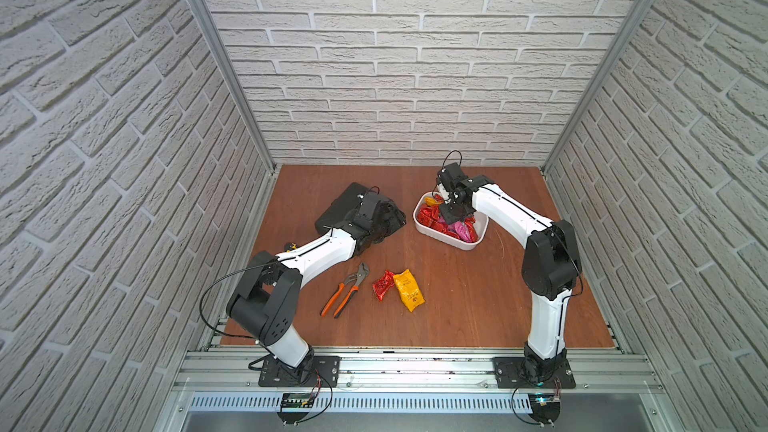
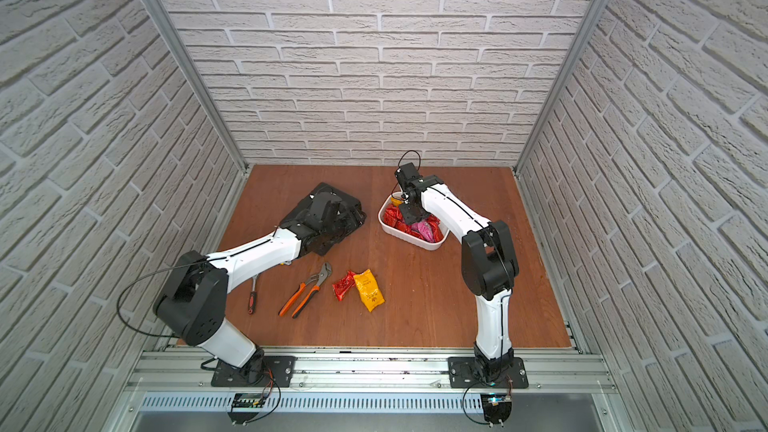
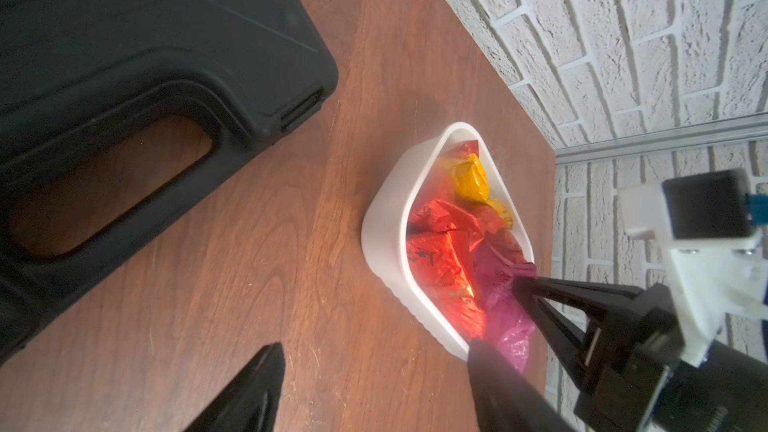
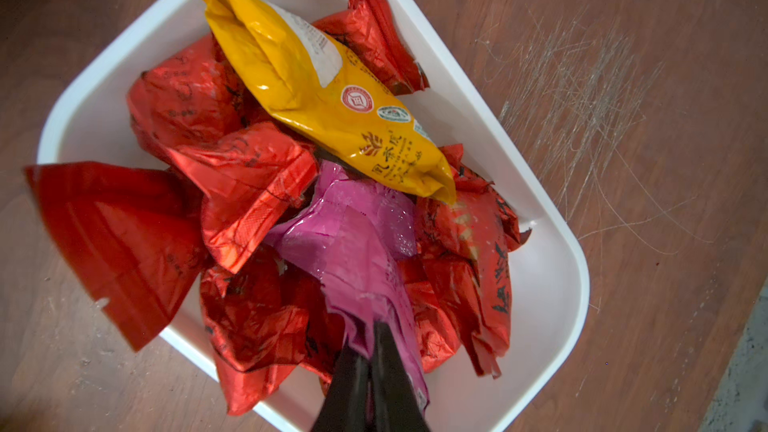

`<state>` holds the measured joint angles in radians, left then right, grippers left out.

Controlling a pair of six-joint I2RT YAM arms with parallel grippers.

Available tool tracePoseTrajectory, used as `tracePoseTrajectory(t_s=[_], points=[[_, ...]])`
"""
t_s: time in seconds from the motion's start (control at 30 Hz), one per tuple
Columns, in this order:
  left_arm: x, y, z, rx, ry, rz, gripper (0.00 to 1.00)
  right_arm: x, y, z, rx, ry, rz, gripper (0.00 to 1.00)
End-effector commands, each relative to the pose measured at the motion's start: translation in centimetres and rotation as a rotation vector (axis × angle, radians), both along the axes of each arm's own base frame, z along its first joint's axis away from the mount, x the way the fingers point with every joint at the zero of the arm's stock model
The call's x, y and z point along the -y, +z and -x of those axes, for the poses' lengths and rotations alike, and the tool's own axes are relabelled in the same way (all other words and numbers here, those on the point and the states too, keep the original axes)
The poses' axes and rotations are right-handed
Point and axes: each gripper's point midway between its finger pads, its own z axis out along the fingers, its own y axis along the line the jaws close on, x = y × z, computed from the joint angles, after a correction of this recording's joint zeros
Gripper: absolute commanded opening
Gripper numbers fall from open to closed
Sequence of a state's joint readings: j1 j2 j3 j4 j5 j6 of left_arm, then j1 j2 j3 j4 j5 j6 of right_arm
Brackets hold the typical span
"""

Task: Take the tea bags out of the storage box
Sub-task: Pick up the tea bag from the storage box, then place the tea bag at the center of the board.

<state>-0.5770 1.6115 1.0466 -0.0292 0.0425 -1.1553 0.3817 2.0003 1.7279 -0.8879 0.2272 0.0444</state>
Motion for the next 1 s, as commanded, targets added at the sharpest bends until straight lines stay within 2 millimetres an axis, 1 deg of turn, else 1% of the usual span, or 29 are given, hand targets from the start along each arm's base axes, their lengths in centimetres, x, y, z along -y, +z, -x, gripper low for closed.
tracePoseTrajectory(t_s=[0.0,0.13,0.3,0.4,0.47,0.53,0.6,0.67,0.73,0.77,0.83,0.97], points=[[0.4,1.7,-1.3,0.054,0.006,0.026,0.75,-0.6,4.8,0.0,0.088,0.002,-0.062,0.06],[0.4,2.1,-1.4,0.063,0.003,0.020,0.74,-0.3,7.1,0.7,0.119,-0.001,-0.075,0.04],[-0.1,4.1,-1.6,0.116,-0.016,-0.047,0.75,0.2,10.0,1.9,0.156,-0.003,-0.090,0.02],[-0.7,5.2,-1.7,0.152,-0.015,-0.086,0.74,-0.1,11.7,3.3,0.165,0.006,-0.137,0.02],[-0.9,5.7,-1.7,0.172,-0.022,-0.107,0.74,-0.7,12.3,4.7,0.159,0.014,-0.189,0.02],[-1.1,6.1,-1.7,0.193,-0.032,-0.128,0.74,-1.6,12.5,6.7,0.133,0.026,-0.269,0.03],[-1.2,6.4,-1.6,0.213,-0.046,-0.145,0.74,-2.9,12.2,8.7,0.098,0.027,-0.373,0.03],[-1.3,6.6,-1.5,0.226,-0.057,-0.156,0.74,-4.6,11.7,10.9,0.058,0.037,-0.513,0.03],[-1.4,6.8,-1.3,0.237,-0.067,-0.159,0.75,-5.9,10.4,13.0,0.008,0.018,-0.634,0.03],[-1.4,6.9,-1.1,0.241,-0.070,-0.157,0.75,-6.4,9.9,13.7,-0.004,0.004,-0.677,0.03],[-1.6,6.8,-0.8,0.240,-0.072,-0.159,0.74,-7.1,8.0,15.0,-0.023,-0.031,-0.734,0.03],[-2.2,6.3,0.1,0.227,-0.067,-0.162,0.74,-8.6,4.3,16.6,-0.080,-0.085,-0.807,0.03]])
